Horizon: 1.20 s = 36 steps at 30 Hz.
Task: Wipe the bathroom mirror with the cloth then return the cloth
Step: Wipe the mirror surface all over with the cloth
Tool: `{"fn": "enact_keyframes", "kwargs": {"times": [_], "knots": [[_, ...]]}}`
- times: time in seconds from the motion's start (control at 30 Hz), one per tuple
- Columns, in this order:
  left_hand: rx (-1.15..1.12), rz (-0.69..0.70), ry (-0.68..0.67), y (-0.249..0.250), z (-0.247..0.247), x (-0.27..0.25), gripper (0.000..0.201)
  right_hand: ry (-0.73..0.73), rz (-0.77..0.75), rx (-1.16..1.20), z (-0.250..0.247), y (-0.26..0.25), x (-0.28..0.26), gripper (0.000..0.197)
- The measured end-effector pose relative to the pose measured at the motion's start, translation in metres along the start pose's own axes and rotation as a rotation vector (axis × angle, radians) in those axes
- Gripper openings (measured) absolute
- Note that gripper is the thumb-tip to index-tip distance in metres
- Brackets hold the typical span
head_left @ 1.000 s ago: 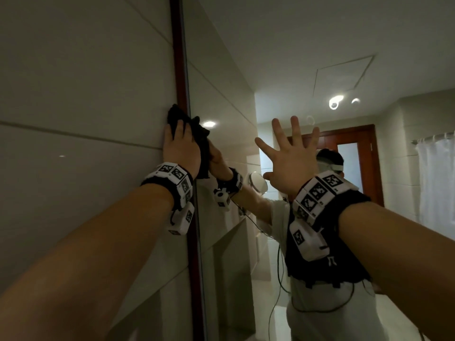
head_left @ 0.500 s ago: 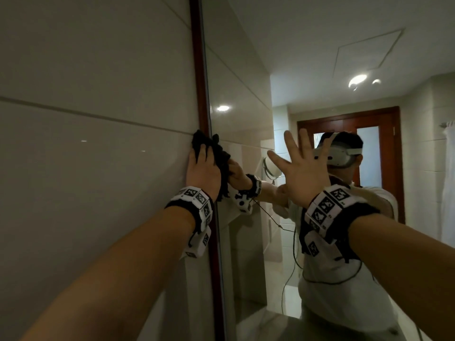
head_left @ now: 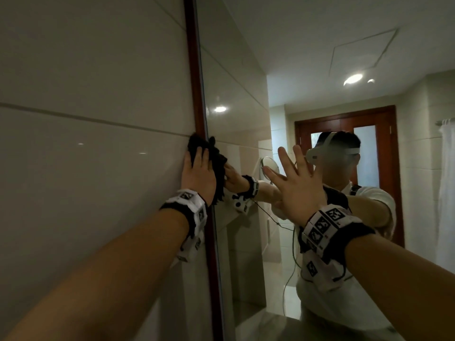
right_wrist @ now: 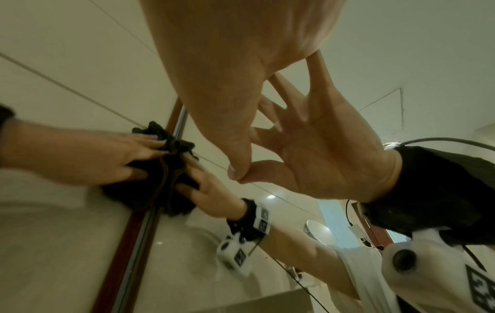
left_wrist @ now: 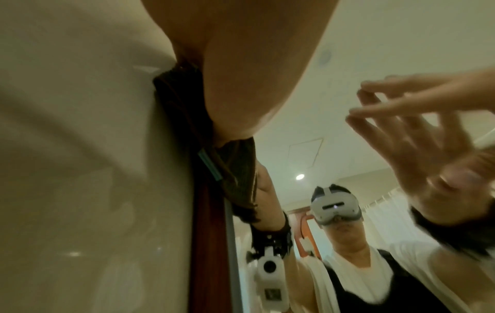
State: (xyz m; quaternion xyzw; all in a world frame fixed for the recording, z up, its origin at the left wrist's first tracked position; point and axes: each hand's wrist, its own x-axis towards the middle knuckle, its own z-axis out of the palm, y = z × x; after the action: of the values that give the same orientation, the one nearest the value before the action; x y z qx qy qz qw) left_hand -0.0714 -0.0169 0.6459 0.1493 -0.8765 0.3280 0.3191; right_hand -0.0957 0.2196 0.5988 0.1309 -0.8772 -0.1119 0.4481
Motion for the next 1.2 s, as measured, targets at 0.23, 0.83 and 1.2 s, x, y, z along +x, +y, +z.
{"fn": "enact_keyframes", "kwargs": {"times": [0.23, 0.83, 1.2], "knots": [[-0.077, -0.085, 0.060, -0.028, -0.040, 0.057, 0.062, 0.056, 0.005, 0.028, 0.004, -0.003, -0.003, 0.089], [-0.031, -0.043, 0.049, 0.002, 0.000, 0.008, 0.064, 0.059, 0.043, 0.005, 0.014, -0.009, -0.006, 0.088], [-0.049, 0.046, 0.002, 0.046, 0.046, -0.061, 0.064, 0.076, -0.052, 0.094, 0.042, -0.025, -0.054, 0.082]]}}
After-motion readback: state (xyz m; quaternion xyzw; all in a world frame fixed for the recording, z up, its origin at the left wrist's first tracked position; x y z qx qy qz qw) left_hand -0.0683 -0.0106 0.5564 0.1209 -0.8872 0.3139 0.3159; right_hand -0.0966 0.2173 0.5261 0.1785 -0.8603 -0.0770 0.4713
